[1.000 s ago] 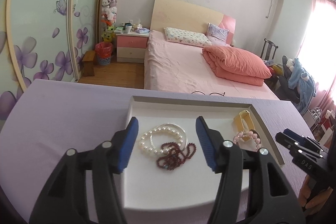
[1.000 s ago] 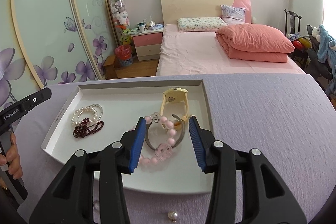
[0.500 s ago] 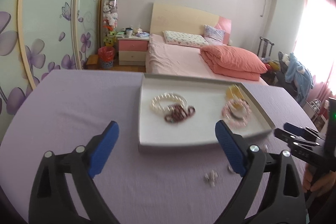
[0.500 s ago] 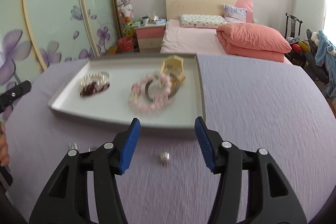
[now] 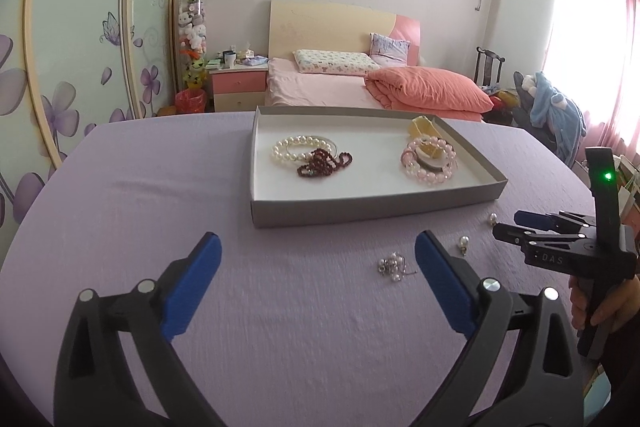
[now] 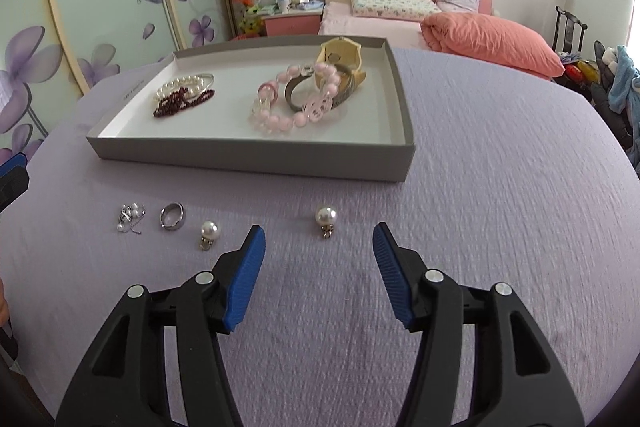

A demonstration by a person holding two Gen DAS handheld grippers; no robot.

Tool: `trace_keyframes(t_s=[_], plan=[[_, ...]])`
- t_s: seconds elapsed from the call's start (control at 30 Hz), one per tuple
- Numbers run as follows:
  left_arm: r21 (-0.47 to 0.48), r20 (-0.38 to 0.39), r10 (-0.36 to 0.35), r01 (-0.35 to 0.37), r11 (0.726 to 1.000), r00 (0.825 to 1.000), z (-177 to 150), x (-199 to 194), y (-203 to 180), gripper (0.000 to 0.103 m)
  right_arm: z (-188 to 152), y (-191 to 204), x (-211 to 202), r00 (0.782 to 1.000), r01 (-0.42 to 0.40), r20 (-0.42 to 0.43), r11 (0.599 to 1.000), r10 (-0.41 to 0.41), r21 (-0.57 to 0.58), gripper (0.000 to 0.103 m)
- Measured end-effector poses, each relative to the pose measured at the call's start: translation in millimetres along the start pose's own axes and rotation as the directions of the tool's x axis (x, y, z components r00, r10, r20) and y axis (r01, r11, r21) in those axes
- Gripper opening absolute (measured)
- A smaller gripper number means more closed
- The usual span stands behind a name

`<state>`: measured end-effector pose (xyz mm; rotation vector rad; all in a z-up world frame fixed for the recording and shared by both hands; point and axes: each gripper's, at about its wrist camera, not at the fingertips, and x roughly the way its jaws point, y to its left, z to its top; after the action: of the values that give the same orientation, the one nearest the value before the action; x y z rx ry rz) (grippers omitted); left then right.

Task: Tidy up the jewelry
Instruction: 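Move both open grippers back toward the remaining earrings and ring, then grasp a pearl stud earring with the right gripper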

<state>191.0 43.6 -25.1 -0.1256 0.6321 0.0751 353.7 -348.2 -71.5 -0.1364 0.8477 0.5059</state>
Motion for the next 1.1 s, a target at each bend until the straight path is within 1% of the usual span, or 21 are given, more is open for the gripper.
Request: trace_keyframes(t_s=[0.23, 0.3, 0.33, 0.4, 0.47, 0.57, 0.8, 0.83, 0.9, 0.93, 1.0, 1.1], plan=[[0.006, -0.014, 0.003, -0.003, 1.000, 1.000, -4.9, 1.6, -0.4, 0.097, 0.3, 1.7, 13.3, 0.999, 0.017, -0.043, 1.000, -0.017, 0.003, 0.057], [0.005, -0.020, 0.001, -0.001, 1.000, 1.000, -6.3, 3.1, 0.1, 0.097, 1.4, 3.0, 14.1, 0.999, 0.026, -0.038, 1.000, -0.026, -0.006, 0.053], [0.004, -0.022, 0.002, -0.002, 1.000, 1.000, -6.0, 4.5, 0.8, 0.097, 2.3, 3.8, 14.8, 0.999, 0.031, -0.038, 0.999, -0.031, -0.010, 0.049], [0.001, -0.026, 0.001, -0.001, 1.000, 1.000, -6.8, 6.2, 1.2, 0.097, 4.4, 3.5, 17.1, 0.999, 0.037, -0.037, 0.999, -0.037, -0.008, 0.045], [-0.002, -0.031, -0.002, 0.002, 1.000, 1.000, -7.7, 8.1, 1.1, 0.097, 7.3, 2.5, 19.2, 0.999, 0.040, -0.036, 0.999, -0.040, -0.002, 0.038], [0.001, -0.037, -0.004, 0.004, 1.000, 0.999, -9.5, 9.9, -1.0, 0.097, 9.6, 2.2, 20.8, 0.998, 0.044, -0.035, 0.999, -0.044, 0.004, 0.033], [0.014, -0.055, -0.014, 0.015, 1.000, 0.998, -11.2, 15.7, -4.0, 0.097, 11.8, 3.4, 22.2, 0.998, 0.053, -0.035, 0.999, -0.053, 0.002, 0.033], [0.016, -0.059, -0.016, 0.017, 1.000, 0.998, -11.1, 17.0, -4.6, 0.097, 12.0, 3.9, 22.4, 0.998, 0.052, -0.035, 0.999, -0.052, 0.002, 0.030], [0.021, -0.067, -0.022, 0.024, 1.000, 0.997, -11.6, 19.2, -6.3, 0.097, 12.3, 4.9, 22.6, 0.998, 0.051, -0.034, 0.999, -0.051, -0.001, 0.022], [0.025, -0.072, -0.026, 0.028, 0.999, 0.997, -11.8, 20.4, -7.7, 0.097, 12.4, 6.0, 22.4, 0.998, 0.048, -0.034, 0.999, -0.048, -0.003, 0.015], [0.039, -0.085, -0.033, 0.036, 0.999, 0.996, -12.6, 23.9, -12.3, 0.097, 12.6, 6.6, 22.1, 0.998, 0.052, -0.033, 0.999, -0.052, -0.001, 0.014], [0.063, -0.111, -0.038, 0.045, 0.997, 0.993, -13.9, 31.5, -22.2, 0.097, 11.7, 2.6, 20.9, 0.999, 0.041, -0.031, 0.999, -0.040, 0.033, 0.013]])
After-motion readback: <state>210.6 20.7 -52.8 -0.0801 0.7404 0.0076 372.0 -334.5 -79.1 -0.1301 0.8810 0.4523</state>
